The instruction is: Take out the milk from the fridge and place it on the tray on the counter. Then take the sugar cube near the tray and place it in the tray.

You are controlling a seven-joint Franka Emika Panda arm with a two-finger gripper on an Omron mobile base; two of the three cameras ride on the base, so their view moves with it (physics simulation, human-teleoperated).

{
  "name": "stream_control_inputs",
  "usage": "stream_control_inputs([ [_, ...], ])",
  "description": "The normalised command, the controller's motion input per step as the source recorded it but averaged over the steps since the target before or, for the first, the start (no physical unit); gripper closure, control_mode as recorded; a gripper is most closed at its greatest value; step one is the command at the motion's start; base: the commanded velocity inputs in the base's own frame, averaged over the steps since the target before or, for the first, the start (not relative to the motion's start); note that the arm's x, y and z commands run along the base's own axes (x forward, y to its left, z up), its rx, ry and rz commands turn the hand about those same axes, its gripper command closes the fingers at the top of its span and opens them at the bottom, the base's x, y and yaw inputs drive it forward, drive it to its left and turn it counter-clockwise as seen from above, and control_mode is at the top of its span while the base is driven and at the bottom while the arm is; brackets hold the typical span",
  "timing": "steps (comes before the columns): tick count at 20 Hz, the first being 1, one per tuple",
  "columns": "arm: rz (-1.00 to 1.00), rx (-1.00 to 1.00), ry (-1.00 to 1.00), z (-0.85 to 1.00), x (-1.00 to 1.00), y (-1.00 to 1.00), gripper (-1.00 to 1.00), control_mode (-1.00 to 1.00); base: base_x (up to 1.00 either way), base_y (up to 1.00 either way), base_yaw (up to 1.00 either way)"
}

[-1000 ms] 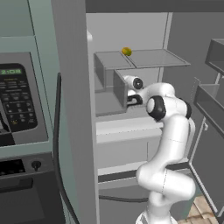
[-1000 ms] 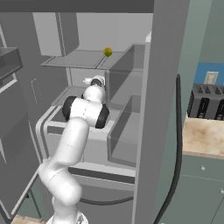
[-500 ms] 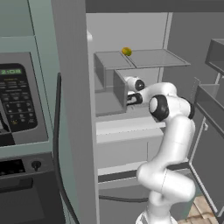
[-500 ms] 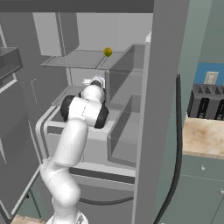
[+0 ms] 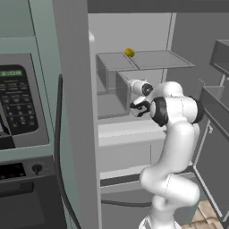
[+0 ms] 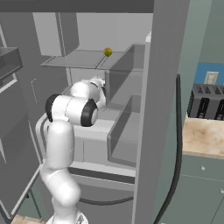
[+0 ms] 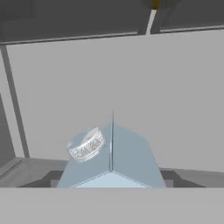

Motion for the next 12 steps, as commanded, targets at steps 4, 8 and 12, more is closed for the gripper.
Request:
stream_control_inputs([
  [4,-0.13,0.00,0.00,0.35,-0.43,0.00,1.00,-1.00,0.00,0.00,0.00],
  [8,-0.14,0.02,0.00,0.05,-0.69,0.00,1.00,-1.00,0.00,0.00,0.00],
  [12,-0.10,0.00,-0.03,0.00,-0.95,0.03,1.00,-1.00,0.00,0.00,0.00],
])
